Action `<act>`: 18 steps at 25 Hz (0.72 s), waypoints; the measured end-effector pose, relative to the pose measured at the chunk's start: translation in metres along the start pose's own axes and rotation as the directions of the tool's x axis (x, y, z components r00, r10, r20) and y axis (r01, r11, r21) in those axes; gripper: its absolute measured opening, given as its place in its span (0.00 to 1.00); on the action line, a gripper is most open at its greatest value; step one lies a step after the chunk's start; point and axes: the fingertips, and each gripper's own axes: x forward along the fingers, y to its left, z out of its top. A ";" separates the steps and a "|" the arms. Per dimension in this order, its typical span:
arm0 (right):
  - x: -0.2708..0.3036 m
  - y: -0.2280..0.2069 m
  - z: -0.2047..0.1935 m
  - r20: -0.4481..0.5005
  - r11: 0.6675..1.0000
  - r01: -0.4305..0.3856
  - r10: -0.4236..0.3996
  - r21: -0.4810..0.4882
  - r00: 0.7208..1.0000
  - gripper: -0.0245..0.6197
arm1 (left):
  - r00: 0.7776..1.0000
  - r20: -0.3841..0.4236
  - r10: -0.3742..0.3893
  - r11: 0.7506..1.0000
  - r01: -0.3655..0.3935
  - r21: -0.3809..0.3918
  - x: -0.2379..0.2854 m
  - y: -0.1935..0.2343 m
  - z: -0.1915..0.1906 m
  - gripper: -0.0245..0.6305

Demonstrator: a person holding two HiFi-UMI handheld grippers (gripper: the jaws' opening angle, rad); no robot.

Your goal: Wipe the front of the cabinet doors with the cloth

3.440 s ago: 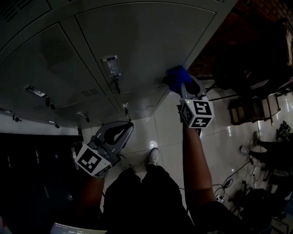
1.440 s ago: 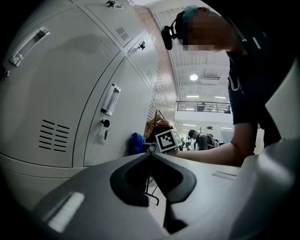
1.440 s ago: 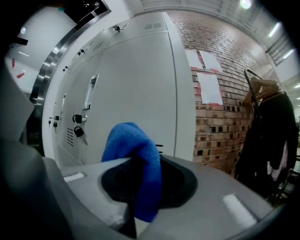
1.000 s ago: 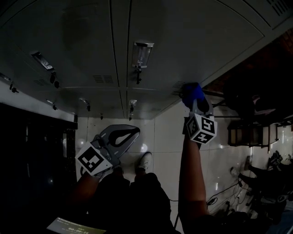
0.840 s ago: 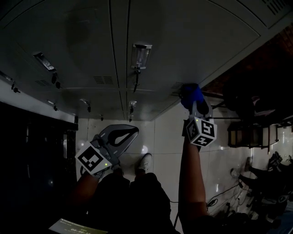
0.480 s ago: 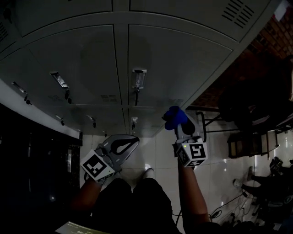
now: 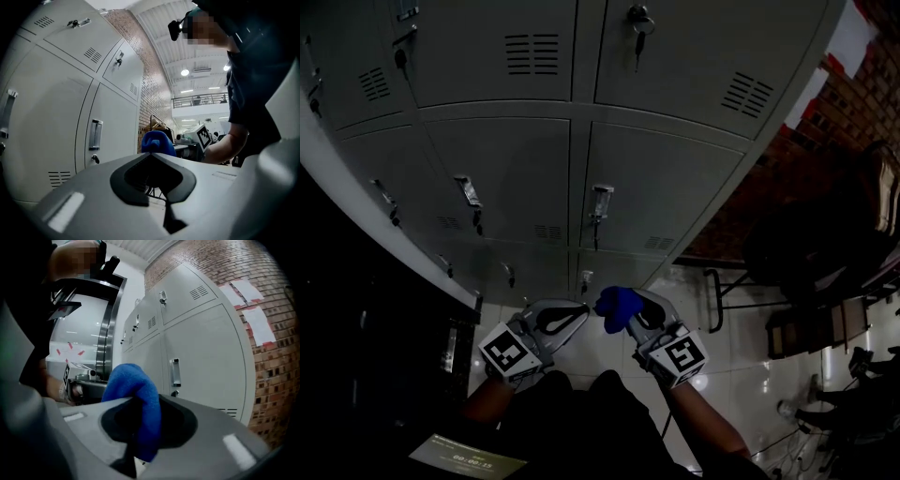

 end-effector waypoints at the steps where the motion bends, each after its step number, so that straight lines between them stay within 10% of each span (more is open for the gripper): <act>1: -0.001 0.005 0.002 0.001 1.000 -0.019 0.019 0.005 1.000 0.15 | 1.000 0.001 -0.003 1.000 0.003 -0.001 -0.002 -0.003 0.003 0.04; 18: 0.003 0.030 0.031 0.005 0.994 -0.105 0.105 0.024 0.995 0.15 | 1.000 -0.024 -0.001 0.998 0.000 -0.057 -0.012 0.002 0.028 0.04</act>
